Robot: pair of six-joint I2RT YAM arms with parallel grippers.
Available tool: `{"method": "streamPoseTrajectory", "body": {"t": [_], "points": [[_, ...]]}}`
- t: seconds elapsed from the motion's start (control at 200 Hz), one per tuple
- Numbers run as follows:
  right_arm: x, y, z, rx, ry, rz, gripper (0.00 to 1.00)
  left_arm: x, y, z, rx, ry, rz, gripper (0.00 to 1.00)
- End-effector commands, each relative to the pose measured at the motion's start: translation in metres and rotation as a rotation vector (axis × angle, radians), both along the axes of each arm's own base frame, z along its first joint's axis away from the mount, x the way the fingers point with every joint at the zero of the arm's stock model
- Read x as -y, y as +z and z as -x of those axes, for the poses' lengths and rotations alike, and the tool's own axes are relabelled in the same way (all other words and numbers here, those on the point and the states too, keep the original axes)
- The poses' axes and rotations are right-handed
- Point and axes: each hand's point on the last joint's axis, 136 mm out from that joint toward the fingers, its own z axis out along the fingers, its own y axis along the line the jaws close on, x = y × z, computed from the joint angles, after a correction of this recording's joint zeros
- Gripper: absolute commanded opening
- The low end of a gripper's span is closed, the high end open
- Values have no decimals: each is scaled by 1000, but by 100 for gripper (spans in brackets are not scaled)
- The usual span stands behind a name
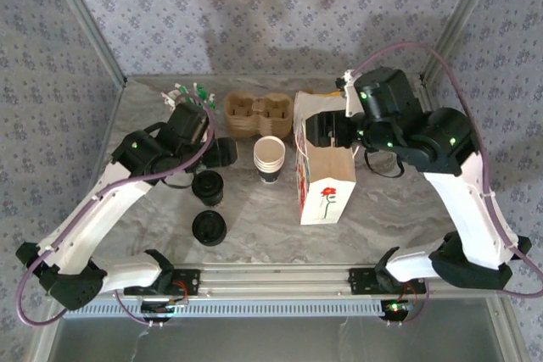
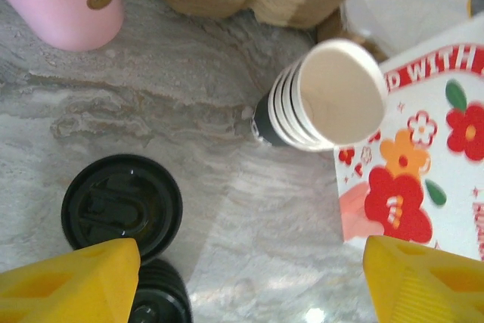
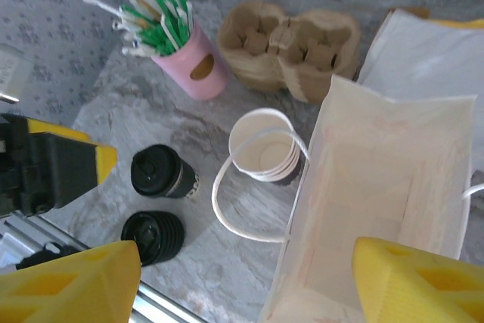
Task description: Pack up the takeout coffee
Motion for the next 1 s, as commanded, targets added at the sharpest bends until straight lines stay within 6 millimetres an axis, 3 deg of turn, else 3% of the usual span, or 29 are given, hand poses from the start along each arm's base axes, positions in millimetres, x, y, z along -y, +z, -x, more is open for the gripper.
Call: {"method": "streamPoseTrajectory", "body": {"t": [0.0,0.18,0.485,0.705,0.994], "points": [[6,15,-3,52,-13,-17,76,14,14,-29,24,96,160,73],[9,16,-1,55,-14,-40,76,31,-9,-63,-48,177,317,61],[17,11,-4,54,-28,-70,76,47,-47,-116,-45,414,491,58],[25,6,-7,58,-50,-109,76,45,-63,-146,-8,540,514,52],[33,1,-14,63,-87,-177,77,59,-80,-178,-30,587,539,50]]}}
